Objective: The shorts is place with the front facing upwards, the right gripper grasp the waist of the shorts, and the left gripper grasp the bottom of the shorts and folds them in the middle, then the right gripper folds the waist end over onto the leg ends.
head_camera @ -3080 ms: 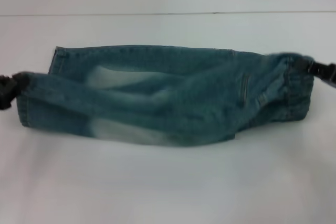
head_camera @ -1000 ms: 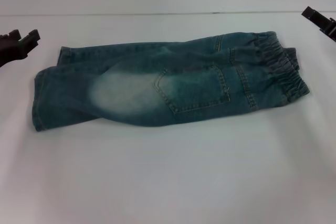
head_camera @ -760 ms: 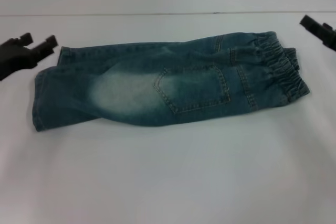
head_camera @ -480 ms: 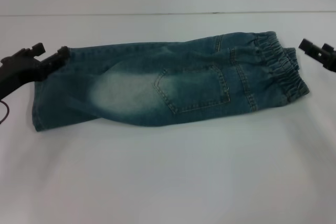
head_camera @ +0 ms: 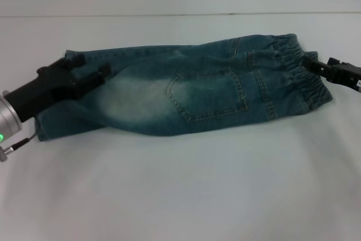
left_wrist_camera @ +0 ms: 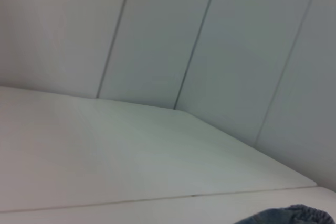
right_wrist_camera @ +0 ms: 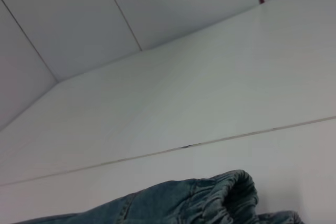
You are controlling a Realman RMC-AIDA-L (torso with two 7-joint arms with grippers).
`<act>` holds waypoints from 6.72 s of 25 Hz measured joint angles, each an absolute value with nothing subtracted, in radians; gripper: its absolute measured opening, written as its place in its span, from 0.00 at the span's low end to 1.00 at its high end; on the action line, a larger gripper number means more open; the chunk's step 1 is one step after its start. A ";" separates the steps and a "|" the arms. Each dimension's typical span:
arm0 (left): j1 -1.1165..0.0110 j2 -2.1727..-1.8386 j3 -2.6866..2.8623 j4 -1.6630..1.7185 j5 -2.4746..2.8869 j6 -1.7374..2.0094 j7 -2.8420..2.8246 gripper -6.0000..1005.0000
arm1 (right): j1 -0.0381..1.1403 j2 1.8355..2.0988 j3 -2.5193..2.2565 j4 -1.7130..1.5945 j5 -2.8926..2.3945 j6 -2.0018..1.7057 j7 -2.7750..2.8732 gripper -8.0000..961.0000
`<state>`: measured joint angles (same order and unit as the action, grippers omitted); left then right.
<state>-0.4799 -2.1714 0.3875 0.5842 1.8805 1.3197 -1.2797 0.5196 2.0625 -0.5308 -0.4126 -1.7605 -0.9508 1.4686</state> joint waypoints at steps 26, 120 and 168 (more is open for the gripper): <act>-0.530 -2.172 0.396 0.445 1.865 1.323 -1.145 0.78 | 0.564 2.047 -0.808 -0.411 -1.767 -0.813 1.652 0.72; -0.497 -2.175 0.048 -0.355 1.655 1.193 -0.103 0.01 | 1.061 2.099 -1.175 -0.549 -1.835 -1.021 1.850 0.18; -0.770 -2.169 -0.060 -0.062 1.829 0.856 -0.225 0.01 | 0.396 2.085 -0.778 -0.686 -1.485 -1.401 1.614 0.78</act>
